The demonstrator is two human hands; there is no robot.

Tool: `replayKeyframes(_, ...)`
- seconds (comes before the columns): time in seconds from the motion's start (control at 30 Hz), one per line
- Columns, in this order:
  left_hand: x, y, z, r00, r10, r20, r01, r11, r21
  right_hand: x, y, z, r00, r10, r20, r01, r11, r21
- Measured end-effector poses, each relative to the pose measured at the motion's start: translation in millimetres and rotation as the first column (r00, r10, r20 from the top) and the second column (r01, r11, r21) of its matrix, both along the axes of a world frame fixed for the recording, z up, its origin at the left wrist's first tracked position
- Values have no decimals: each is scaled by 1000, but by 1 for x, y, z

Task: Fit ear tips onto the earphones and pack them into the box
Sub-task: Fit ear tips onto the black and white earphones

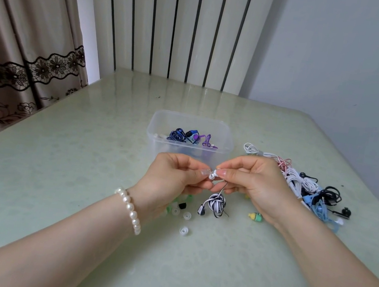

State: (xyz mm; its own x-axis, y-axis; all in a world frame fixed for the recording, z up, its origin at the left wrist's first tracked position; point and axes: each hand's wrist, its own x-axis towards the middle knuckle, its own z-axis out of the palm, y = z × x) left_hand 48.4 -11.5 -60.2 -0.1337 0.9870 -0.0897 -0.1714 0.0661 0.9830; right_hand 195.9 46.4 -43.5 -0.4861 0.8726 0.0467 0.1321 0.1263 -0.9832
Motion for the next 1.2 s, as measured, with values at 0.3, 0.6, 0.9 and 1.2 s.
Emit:
replayKeyframes(0.3,1,0,-1,985,30,-169,-14,995,95,-1,-1,0,1000,-17,-7,17,1000,-4)
replayKeyframes(0.6,1,0,-1,983,13,-185,4,996,89,-2,0,-2,999,-28,19,27,999,47)
replayKeyframes(0.9,-1,0,-1,996,-18,-87,23,998,55,-7,-3,-6,996,-83,-11,84,988,130)
replayKeyframes(1.2,-2,2,3,979,-24,202,38,997,-64,-14,-8,-15,975,-215,-50,219,922,319)
